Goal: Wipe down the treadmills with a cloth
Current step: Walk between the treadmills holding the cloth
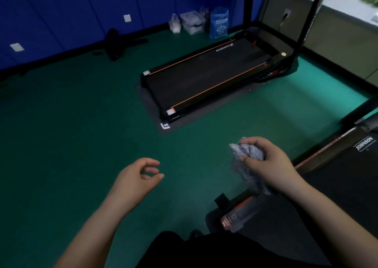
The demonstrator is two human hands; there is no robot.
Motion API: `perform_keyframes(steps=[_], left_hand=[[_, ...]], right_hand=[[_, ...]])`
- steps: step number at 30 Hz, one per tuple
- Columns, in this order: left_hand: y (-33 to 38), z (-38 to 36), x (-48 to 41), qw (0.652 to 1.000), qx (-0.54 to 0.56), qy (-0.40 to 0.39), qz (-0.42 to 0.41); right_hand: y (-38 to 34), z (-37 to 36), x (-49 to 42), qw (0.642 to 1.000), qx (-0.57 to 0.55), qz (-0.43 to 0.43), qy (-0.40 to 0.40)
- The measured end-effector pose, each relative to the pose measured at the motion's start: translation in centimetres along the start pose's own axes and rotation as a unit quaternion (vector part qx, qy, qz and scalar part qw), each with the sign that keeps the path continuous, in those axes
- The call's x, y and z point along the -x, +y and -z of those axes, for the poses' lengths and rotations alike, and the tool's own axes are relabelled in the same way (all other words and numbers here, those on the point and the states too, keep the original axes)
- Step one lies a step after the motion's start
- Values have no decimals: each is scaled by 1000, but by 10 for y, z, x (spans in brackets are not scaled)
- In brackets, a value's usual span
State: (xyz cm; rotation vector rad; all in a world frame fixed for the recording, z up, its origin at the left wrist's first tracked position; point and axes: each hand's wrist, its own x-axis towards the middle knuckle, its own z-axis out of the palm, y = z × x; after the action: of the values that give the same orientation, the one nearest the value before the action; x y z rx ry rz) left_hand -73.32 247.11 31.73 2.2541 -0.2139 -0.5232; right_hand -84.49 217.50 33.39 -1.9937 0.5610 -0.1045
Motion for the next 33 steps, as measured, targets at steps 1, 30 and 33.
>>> perform_keyframes(steps=[1,30,33], left_hand=[[6,3,-17,1000,0,-3,-3],[350,-195,-507,890,-154,-342,-261],[399,-246,-534,880,-164,-354,-270]], right_hand=[[-2,3,-14,1000,-3,-5,8],[66,186,-301,887,-80,-220,399],[89,241,-335,882,-80,-223,407]])
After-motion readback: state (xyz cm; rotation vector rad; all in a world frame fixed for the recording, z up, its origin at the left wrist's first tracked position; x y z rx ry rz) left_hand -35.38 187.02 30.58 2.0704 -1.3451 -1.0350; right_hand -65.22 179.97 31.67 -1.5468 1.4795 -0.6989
